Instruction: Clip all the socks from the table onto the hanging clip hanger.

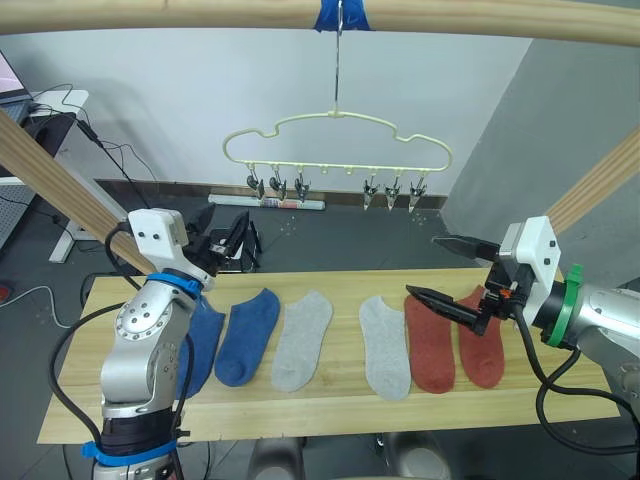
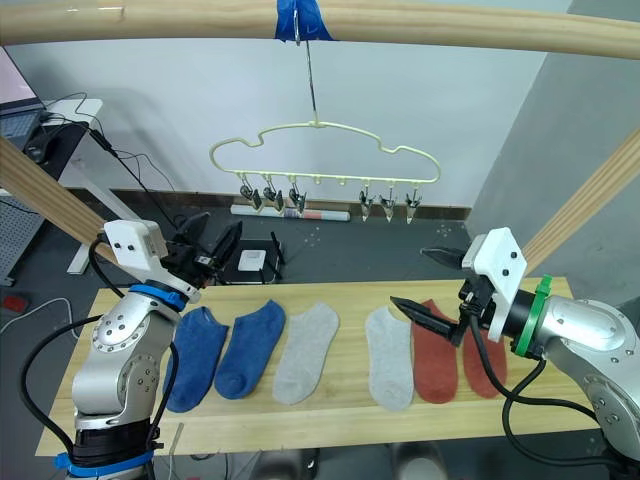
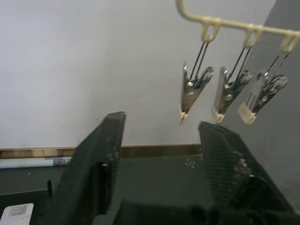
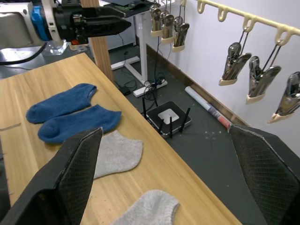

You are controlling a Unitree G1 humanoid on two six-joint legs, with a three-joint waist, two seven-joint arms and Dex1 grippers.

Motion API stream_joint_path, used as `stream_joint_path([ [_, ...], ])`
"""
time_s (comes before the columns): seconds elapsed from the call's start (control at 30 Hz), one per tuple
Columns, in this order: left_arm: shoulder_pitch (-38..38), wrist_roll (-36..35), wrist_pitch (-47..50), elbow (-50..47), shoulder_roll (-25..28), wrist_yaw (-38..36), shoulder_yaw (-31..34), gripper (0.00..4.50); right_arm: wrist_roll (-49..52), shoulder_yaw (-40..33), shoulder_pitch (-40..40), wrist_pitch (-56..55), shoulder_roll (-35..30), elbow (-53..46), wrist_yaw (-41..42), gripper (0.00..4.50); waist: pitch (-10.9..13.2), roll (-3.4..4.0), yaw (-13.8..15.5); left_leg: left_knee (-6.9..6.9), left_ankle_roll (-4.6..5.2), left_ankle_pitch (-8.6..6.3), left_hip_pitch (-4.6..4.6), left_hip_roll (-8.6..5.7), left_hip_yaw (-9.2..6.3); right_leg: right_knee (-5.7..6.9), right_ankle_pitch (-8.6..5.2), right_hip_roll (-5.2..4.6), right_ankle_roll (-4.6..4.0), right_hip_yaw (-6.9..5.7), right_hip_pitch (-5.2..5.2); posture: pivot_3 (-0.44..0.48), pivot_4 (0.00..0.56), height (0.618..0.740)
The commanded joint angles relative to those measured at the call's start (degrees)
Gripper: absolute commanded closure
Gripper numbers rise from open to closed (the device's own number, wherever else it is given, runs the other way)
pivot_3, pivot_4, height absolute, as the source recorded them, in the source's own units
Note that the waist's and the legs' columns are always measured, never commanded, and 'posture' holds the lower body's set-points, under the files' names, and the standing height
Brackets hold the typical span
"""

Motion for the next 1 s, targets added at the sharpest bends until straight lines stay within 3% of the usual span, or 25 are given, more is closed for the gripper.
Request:
stream_joint_path([
  [0.03,-2.02,0.90,-3.00,0.81,-0.58,0.20,-0.51,2.33,1.71,-1.70,-0.17,-0.06,-1.07,-2.91,-0.38,0.00,0.53,-0.06,-0.02,0.01,0.00,0.00,0.00,0.00,0.00,0.01,0.00,0.00,0.01,0.00,0.00,-0.216,0.349,0.740],
  [0.4,-7.56,2.88,-8.45,7.59,-2.78,-0.98,-3.15,2.33,3.55,-1.38,-0.65,-0.53,-2.66,-3.82,-0.35,0.00,0.86,-0.06,-0.09,0.02,-0.02,0.01,-0.42,-0.02,-0.05,0.01,0.01,0.01,0.02,-0.09,-0.39,-0.230,0.355,0.740],
  [1.0,-10.97,2.89,-10.65,8.39,-4.02,0.43,-2.99,2.33,4.83,-1.45,-0.49,-2.10,-2.77,-3.53,0.39,0.00,1.01,-0.10,-0.14,0.00,-0.02,0.02,-0.68,-0.01,0.03,0.07,0.02,0.01,0.04,-0.01,-0.79,-0.230,0.356,0.740],
])
